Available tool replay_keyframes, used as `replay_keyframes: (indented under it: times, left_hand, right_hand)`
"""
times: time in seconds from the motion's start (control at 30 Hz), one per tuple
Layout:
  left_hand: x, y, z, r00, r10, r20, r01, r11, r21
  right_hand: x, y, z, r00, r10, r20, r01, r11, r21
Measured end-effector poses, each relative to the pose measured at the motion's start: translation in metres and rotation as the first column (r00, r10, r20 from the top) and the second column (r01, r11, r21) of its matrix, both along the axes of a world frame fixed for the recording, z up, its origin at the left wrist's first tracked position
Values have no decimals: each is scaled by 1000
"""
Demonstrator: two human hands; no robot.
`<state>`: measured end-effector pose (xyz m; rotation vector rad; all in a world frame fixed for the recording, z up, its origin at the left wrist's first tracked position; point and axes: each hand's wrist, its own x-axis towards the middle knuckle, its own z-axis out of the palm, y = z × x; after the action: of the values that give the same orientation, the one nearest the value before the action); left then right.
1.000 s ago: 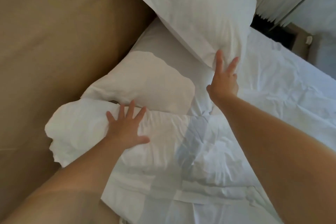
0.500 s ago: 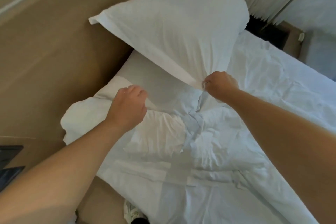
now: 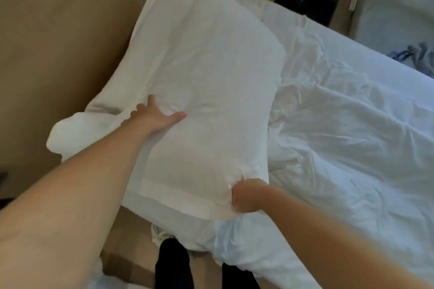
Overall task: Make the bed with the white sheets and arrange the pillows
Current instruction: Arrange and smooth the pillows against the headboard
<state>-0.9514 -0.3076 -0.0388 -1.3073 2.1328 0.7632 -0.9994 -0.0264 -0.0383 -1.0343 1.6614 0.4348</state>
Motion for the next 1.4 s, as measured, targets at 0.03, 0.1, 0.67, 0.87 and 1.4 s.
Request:
replay_keyframes:
  times: [0.03,0.1,0.67,0.87,1.4]
  left_hand:
    - [0,8,-7,1000,13,-6,-14,1000,-27]
    - [-4,14,-13,998,54,-14,-55,993,-101]
    - [150,4,4,997,-69,-41,74,983,167]
    - [106,-15,-30,973,196,-118,-176,971,164]
    - [104,99,44,833,151,-532,-276,947,-162]
  right_hand:
    - [0,5,-8,1000,5,-11,-5,1000,-3]
    - [1,11,-19,999,17,-27,-18,999,-31]
    - [-68,-8,-27,166,-960,225,982,140,-126]
    - [-35,-26,-86,-180,-969,171,976,-154,155]
    - [9,3,-29,-143,-946,291,908,-242,-343]
